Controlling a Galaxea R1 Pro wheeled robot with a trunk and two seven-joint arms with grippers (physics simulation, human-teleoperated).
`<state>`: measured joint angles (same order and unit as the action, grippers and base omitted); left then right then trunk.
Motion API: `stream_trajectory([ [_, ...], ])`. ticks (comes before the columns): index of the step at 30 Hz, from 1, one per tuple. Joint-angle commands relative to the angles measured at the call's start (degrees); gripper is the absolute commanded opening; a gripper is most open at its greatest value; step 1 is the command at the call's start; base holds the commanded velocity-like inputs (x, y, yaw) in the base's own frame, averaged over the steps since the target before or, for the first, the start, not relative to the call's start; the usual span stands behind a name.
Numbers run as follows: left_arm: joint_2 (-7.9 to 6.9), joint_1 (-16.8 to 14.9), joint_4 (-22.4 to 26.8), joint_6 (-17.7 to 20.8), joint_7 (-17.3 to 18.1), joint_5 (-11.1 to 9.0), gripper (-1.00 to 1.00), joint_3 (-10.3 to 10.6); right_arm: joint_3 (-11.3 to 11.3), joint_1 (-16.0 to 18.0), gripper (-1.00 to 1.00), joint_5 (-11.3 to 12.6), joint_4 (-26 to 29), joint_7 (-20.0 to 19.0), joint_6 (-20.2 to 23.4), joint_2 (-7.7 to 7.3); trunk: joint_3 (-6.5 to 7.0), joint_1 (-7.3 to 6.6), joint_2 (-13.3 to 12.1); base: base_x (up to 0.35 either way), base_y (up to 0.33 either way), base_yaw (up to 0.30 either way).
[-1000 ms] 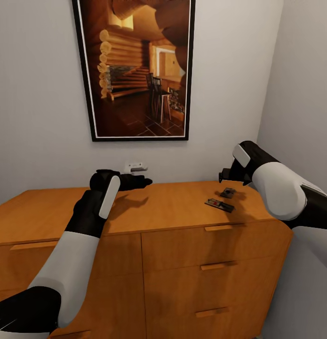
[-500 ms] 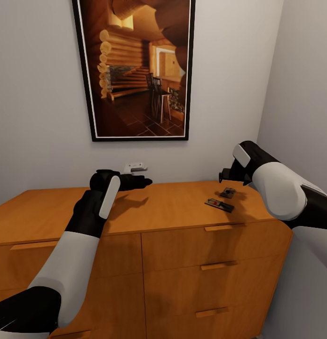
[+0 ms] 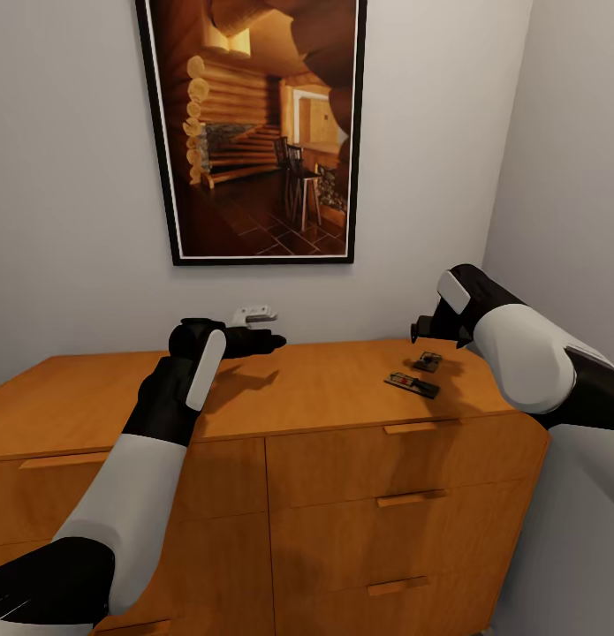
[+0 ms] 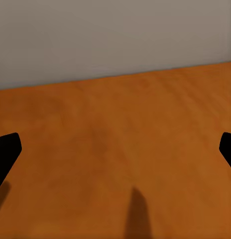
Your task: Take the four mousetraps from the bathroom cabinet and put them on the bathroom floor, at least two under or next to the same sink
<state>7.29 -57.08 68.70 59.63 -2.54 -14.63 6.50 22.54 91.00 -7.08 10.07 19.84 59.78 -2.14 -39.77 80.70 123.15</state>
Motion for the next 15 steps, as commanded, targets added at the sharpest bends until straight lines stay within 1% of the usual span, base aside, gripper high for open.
stream_trajectory([
  [1, 0.01, 0.0, 0.0, 0.2, -0.3, -0.3, 1.00, 0.0, 0.5, 0.1, 1.00, -0.6, 0.0, -0.1, 0.2, 0.03, -0.07, -0.01, 0.0, 0.000, 0.000, 0.000],
  [2, 0.01, 0.0, 0.0, 0.2, -0.3, -0.3, 1.00, 0.0, 0.5, 0.1, 1.00, -0.6, 0.0, -0.1, 0.2, 0.03, -0.07, -0.01, 0.0, 0.000, 0.000, 0.000],
  [13, 0.01, 0.0, 0.0, 0.2, -0.3, -0.3, 1.00, 0.0, 0.5, 0.1, 1.00, -0.6, 0.0, -0.1, 0.2, 0.20, -2.04, 2.41, 4.4, 0.000, 0.000, 0.000],
  [15, 0.01, 0.0, 0.0, 0.2, -0.3, -0.3, 1.00, 0.0, 0.5, 0.1, 1.00, -0.6, 0.0, -0.1, 0.2, 0.23, -2.04, 2.41, 4.4, 0.000, 0.000, 0.000],
])
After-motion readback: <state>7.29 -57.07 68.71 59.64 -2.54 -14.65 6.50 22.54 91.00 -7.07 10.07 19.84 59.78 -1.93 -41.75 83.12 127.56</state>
